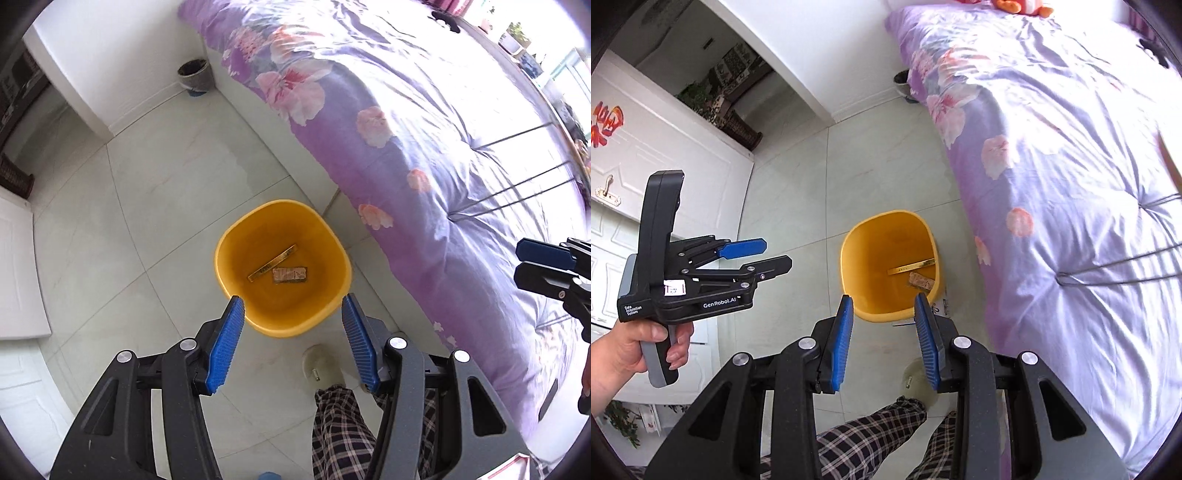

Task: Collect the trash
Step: 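Open both tools to drop the box and packet into the wastebasket, then move both tools back over the table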

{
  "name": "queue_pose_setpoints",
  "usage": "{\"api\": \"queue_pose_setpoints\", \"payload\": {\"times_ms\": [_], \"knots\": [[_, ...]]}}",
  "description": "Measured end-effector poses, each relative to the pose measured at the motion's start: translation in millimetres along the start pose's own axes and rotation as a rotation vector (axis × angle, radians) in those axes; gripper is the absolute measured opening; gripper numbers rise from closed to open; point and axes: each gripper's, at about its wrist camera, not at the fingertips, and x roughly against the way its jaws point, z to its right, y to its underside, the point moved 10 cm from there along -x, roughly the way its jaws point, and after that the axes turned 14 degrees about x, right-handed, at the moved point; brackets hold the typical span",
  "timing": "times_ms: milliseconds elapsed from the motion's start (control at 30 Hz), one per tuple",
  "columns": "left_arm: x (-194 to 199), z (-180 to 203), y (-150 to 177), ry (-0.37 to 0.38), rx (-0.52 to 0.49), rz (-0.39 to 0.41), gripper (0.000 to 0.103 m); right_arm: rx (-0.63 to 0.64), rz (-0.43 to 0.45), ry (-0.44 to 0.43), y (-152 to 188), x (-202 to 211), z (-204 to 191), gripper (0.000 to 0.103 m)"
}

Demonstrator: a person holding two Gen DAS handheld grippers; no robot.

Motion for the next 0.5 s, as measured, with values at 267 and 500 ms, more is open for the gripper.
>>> {"api": "queue_pose_setpoints", "payload": {"times_ms": [267,500], "knots": [[53.2,90.7,10.2,0.1,-0.235,0.044,0.054,-0.176,0.144,0.196,55.6,118.4,29.6,0.036],[79.4,194.4,33.4,0.224,-0.454,0.06,0.054,-0.412,0.245,0.388,130.1,202.6,75.2,0.036]]}}
